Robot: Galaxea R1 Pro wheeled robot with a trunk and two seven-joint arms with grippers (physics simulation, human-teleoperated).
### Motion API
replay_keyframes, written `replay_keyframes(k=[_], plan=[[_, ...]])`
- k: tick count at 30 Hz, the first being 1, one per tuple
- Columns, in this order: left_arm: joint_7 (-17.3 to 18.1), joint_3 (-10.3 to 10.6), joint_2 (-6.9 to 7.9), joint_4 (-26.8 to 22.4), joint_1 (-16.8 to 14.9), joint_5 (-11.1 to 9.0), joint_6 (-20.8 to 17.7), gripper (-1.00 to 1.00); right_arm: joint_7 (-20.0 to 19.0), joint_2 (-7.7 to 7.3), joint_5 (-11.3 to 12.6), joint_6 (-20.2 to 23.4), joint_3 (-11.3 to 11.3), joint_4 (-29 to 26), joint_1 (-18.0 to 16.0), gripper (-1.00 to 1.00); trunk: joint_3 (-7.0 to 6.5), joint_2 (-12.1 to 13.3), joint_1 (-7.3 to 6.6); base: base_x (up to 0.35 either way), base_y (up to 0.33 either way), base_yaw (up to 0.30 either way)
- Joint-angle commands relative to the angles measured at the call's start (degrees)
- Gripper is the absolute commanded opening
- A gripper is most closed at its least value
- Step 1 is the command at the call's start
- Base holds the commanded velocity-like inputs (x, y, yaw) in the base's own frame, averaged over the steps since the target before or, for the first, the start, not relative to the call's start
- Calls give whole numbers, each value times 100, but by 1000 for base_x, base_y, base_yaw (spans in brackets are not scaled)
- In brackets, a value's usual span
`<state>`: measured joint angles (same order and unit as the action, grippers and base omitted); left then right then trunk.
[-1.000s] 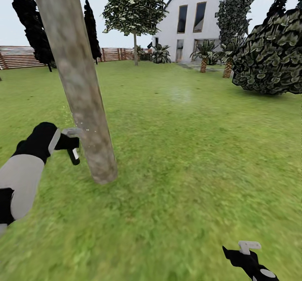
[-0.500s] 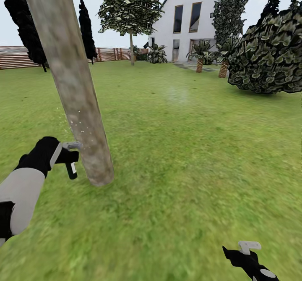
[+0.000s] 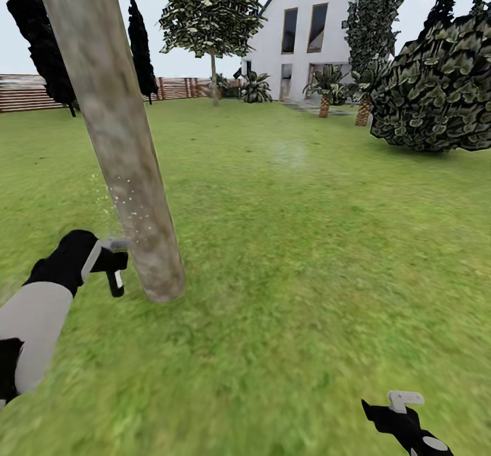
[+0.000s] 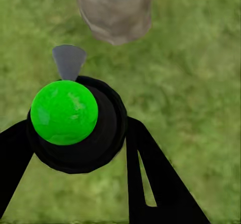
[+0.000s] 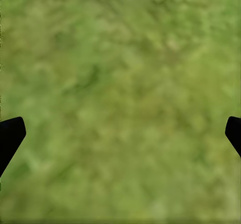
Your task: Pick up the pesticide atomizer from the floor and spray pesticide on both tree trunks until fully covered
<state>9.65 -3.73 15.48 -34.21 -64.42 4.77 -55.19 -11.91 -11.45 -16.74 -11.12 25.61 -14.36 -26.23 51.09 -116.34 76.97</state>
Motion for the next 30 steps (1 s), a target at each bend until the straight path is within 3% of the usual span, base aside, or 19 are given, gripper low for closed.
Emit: replay_keyframes(k=[1, 3, 5, 6, 9, 13, 16, 21, 30], plan=[[40, -28, -18, -5, 133, 53, 147, -100, -31, 2, -48, -22, 50, 8, -5, 100, 4, -3, -2, 0, 0, 0], [-24, -42, -49, 11, 542, 65, 616, -100, -35, 3, -48, -22, 50, 12, -5, 100, 4, -3, -2, 0, 0, 0], [-43, -45, -71, 99, 704, 69, 885, -100, -37, -1, -48, -22, 50, 9, -5, 100, 4, -3, -2, 0, 0, 0], [-96, -47, -92, 273, 788, 74, 1205, -100, -35, 1, -48, -22, 50, 9, -5, 100, 4, -3, -2, 0, 0, 0], [-330, -73, -145, 873, 845, 41, 1766, -100, -38, -3, -47, -22, 50, 4, -5, 100, 4, -3, -2, 0, 0, 0], [-719, -116, -245, 1007, 852, -60, 2167, -100, -33, -6, -43, -22, 50, 4, -5, 100, 4, -3, -2, 0, 0, 5], [-753, -111, -229, 1011, 859, -165, 2239, -100, -31, -5, -43, -22, 50, 4, -5, 100, 4, -3, -2, 0, 0, 209], [-762, -103, -231, 922, 1034, -173, 2257, -100, -35, -6, -40, -24, 50, 0, -5, 100, 4, -3, -2, 88, -42, 159], [-763, -102, -238, 986, 1054, -161, 2249, -100, -31, -9, -40, -26, 50, -5, -5, 100, 4, -3, -2, 161, -224, 25]])
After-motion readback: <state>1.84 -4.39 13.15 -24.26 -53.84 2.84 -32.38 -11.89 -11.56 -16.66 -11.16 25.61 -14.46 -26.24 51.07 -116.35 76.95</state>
